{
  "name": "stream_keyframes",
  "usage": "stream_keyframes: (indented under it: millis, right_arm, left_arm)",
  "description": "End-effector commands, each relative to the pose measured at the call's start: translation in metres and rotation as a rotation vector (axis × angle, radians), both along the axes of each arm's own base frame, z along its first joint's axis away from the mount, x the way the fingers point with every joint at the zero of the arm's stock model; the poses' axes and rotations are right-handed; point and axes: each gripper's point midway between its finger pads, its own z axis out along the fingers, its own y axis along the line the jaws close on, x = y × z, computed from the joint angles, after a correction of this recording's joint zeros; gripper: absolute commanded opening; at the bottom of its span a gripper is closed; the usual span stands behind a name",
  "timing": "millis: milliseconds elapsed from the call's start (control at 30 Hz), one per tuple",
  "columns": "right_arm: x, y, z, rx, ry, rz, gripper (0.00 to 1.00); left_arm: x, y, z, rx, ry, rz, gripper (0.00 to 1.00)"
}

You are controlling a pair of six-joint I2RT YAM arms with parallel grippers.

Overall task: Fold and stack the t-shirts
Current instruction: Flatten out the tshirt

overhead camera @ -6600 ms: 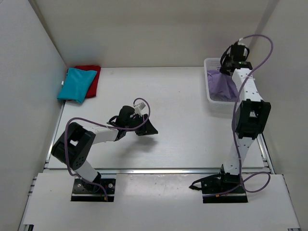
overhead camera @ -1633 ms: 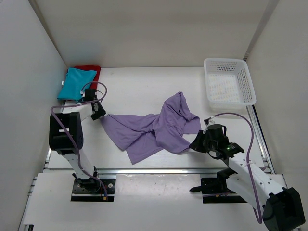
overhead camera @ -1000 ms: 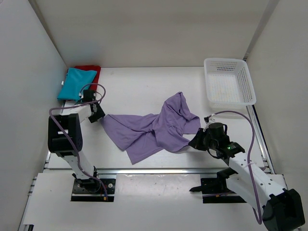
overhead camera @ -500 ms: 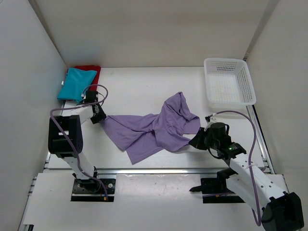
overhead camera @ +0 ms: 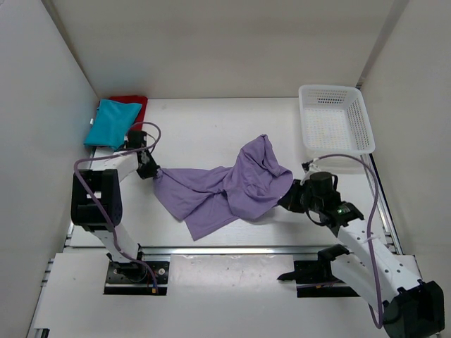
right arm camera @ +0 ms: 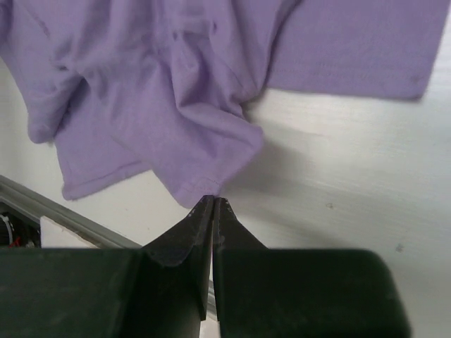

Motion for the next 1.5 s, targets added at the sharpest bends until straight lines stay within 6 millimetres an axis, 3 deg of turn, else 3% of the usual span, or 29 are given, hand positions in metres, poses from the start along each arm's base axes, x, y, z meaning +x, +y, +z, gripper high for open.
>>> stream_keyframes:
  millis: [0, 33, 100, 133, 200, 233, 300, 333, 367, 433, 500, 567, 600, 633, 667, 733, 800, 833, 867, 900, 933, 967, 1067, 1100, 1167, 1233, 1333, 1433, 1467]
  right_arm:
    - [0.042, -0.009, 0.077, -0.027, -0.189, -0.053, 0.0]
    - [0.046, -0.014, 0.085, -0.045, -0.203, -0.06, 0.0]
    - [0.061, -0.021, 0.144, -0.065, -0.307, -0.1, 0.0]
    - [0.064, -0.023, 0.159, -0.084, -0.331, -0.102, 0.0]
    - [0.071, -0.031, 0.23, -0.118, -0.459, -0.153, 0.0]
    - [0.073, -0.033, 0.24, -0.159, -0.477, -0.166, 0.0]
    - [0.078, -0.044, 0.306, -0.224, -0.563, -0.225, 0.01]
    - [0.068, -0.049, 0.349, -0.223, -0.633, -0.261, 0.0]
    - [0.071, -0.041, 0.361, -0.246, -0.648, -0.241, 0.0]
    - [0.066, -0.049, 0.431, -0.262, -0.761, -0.322, 0.0]
    - [0.058, -0.052, 0.476, -0.294, -0.868, -0.362, 0.0]
    - [0.037, -0.022, 0.502, -0.287, -0.971, -0.313, 0.0]
    - [0.035, -0.034, 0.514, -0.361, -1.012, -0.395, 0.0]
    - [0.026, -0.023, 0.522, -0.308, -1.02, -0.465, 0.0]
    - [0.017, -0.022, 0.527, -0.451, -1.081, -0.415, 0.0]
    - [0.003, -0.036, 0.548, -0.398, -1.147, -0.526, 0.0]
    - [0.02, -0.036, 0.553, -0.426, -1.15, -0.514, 0.0]
    - [0.027, -0.018, 0.543, -0.51, -1.173, -0.365, 0.0]
    - [0.042, -0.024, 0.535, -0.463, -1.131, -0.423, 0.0]
    - [0.065, -0.024, 0.516, -0.49, -1.099, -0.4, 0.0]
    - [0.079, 0.0, 0.489, -0.502, -1.076, -0.227, 0.0]
    - [0.107, -0.024, 0.471, -0.463, -1.002, -0.294, 0.0]
    - [0.158, -0.017, 0.379, -0.323, -0.831, -0.1, 0.0]
    - [0.171, -0.035, 0.365, -0.338, -0.798, -0.125, 0.0]
    - [0.201, -0.041, 0.342, -0.298, -0.729, -0.101, 0.0]
    - [0.23, -0.053, 0.341, -0.268, -0.706, -0.118, 0.0]
    - [0.287, -0.06, 0.366, -0.221, -0.716, -0.12, 0.0]
    - [0.325, -0.077, 0.415, -0.112, -0.845, -0.187, 0.0]
    - [0.329, -0.078, 0.431, -0.029, -0.895, -0.181, 0.0]
  left_arm:
    - [0.041, -0.047, 0.086, -0.093, -0.212, -0.115, 0.0]
    - [0.056, -0.052, 0.121, -0.094, -0.294, -0.13, 0.0]
    - [0.074, -0.068, 0.195, -0.083, -0.442, -0.185, 0.0]
    - [0.073, -0.072, 0.218, -0.081, -0.488, -0.196, 0.0]
    - [0.078, -0.077, 0.287, -0.099, -0.634, -0.218, 0.0]
    - [0.075, -0.077, 0.311, -0.114, -0.686, -0.217, 0.0]
    - [0.067, -0.069, 0.38, -0.184, -0.837, -0.227, 0.0]
    - [0.064, -0.065, 0.399, -0.228, -0.879, -0.227, 0.0]
    - [0.059, -0.062, 0.425, -0.24, -0.935, -0.238, 0.0]
    - [0.045, -0.043, 0.472, -0.264, -1.028, -0.231, 0.0]
    - [0.037, -0.031, 0.493, -0.265, -1.071, -0.208, 0.0]
    - [0.028, -0.021, 0.511, -0.263, -1.11, -0.193, 0.0]
    - [0.027, -0.015, 0.514, -0.262, -1.116, -0.181, 0.0]
    - [0.029, -0.012, 0.514, -0.261, -1.118, -0.165, 0.0]
    - [0.029, -0.01, 0.512, -0.262, -1.116, -0.161, 0.0]
    - [0.034, -0.011, 0.502, -0.279, -1.098, -0.158, 0.0]
    - [0.037, -0.012, 0.491, -0.281, -1.081, -0.151, 0.0]
    - [0.04, -0.012, 0.485, -0.277, -1.072, -0.141, 0.0]
    - [0.041, -0.011, 0.483, -0.274, -1.074, -0.135, 0.0]
    - [0.044, -0.012, 0.473, -0.271, -1.059, -0.129, 0.0]
    - [0.05, -0.015, 0.455, -0.274, -1.024, -0.122, 0.0]
    - [0.049, -0.017, 0.45, -0.267, -1.023, -0.129, 0.0]
    - [0.046, -0.016, 0.399, -0.224, -0.964, -0.079, 0.0]
    - [0.046, -0.019, 0.394, -0.212, -0.964, -0.084, 0.0]
    - [0.055, -0.019, 0.373, -0.227, -0.921, -0.08, 0.0]
    - [0.078, -0.027, 0.353, -0.255, -0.872, -0.088, 0.0]
    - [0.127, -0.032, 0.357, -0.241, -0.877, -0.074, 0.0]
    - [0.183, -0.04, 0.383, -0.32, -0.903, -0.072, 0.0]
    - [0.199, -0.046, 0.411, -0.368, -0.955, -0.092, 0.0]
